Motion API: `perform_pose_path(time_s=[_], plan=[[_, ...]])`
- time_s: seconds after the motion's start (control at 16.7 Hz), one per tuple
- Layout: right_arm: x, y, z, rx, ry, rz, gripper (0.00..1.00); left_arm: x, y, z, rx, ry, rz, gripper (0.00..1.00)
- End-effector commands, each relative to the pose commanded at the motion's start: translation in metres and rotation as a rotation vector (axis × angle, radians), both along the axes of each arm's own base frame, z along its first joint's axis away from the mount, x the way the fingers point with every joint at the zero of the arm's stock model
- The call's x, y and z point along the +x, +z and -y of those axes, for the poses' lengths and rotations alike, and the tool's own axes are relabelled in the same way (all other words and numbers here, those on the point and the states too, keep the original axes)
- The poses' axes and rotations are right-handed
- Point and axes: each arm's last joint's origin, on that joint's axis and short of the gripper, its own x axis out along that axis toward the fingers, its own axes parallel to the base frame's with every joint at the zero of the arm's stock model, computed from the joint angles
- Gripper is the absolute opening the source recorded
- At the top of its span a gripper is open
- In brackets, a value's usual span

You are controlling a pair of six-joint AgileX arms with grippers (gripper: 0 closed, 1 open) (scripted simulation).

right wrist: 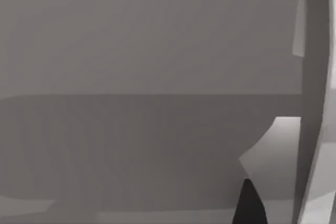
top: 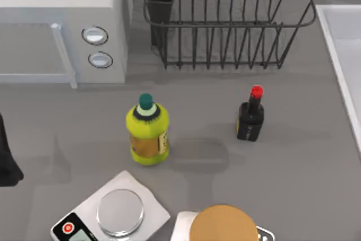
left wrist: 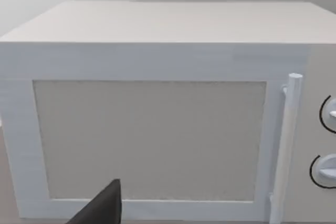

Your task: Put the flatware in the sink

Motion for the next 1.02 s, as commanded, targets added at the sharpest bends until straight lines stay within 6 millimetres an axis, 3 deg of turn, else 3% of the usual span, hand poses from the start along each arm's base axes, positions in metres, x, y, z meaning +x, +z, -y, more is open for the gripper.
perform_pose_path(time_s=[0.18,0.24,0.48,0.84,1.02], plan=[[0.0,0.0,0.0,0.0,0.0,0.0,0.0,0.0,0.0,0.0,0.0,0.0,0.0,1.0],[-0.002,0.022,0.005,-0.103,-0.001,-0.035,0.0,0.0,0.0,0.0,0.0,0.0,0.0,1.0],[0.003,0.039,0.008,-0.108,-0.002,-0.025,0.0,0.0,0.0,0.0,0.0,0.0,0.0,1.0],[0.001,0.101,0.007,-0.091,-0.002,-0.058,0.0,0.0,0.0,0.0,0.0,0.0,0.0,1.0],[-0.002,0.121,0.005,-0.103,-0.001,-0.036,0.0,0.0,0.0,0.0,0.0,0.0,0.0,1.0]])
